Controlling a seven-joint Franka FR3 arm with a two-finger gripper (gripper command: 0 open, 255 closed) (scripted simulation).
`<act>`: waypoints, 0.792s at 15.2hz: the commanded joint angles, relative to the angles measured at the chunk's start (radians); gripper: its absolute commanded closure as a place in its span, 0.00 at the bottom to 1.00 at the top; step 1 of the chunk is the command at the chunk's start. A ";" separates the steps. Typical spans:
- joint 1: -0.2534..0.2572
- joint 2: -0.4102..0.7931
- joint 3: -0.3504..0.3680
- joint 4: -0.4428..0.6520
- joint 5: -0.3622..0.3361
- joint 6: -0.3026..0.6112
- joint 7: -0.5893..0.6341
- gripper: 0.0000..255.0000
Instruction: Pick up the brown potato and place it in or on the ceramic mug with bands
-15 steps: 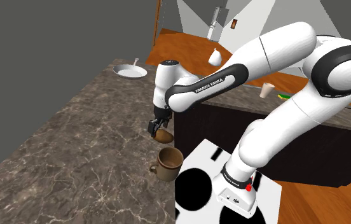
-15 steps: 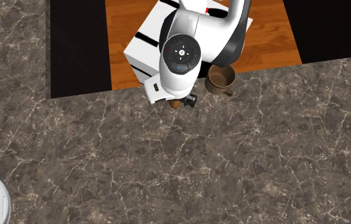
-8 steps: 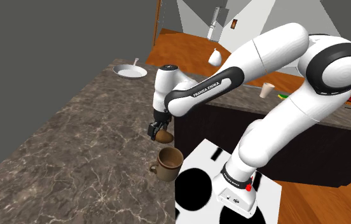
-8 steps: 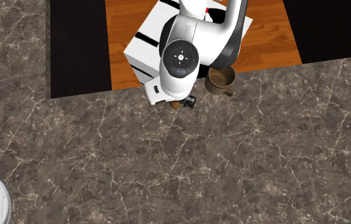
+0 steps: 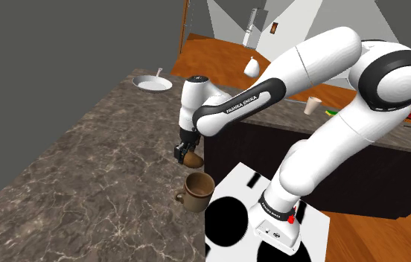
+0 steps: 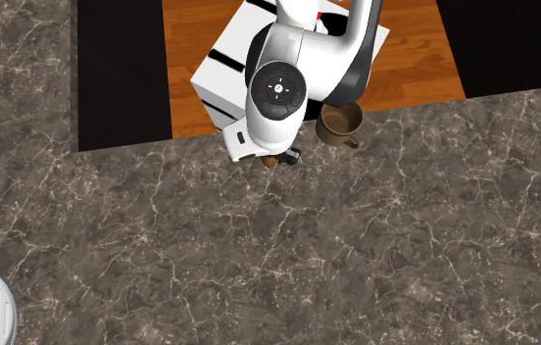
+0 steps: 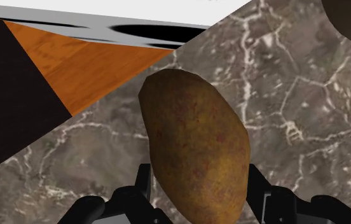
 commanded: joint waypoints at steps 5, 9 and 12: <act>0.000 0.000 0.000 -0.001 0.000 0.000 0.000 1.00; 0.005 -0.044 -0.008 0.023 0.011 -0.066 -0.012 1.00; 0.009 -0.073 -0.015 0.042 0.016 -0.115 -0.019 1.00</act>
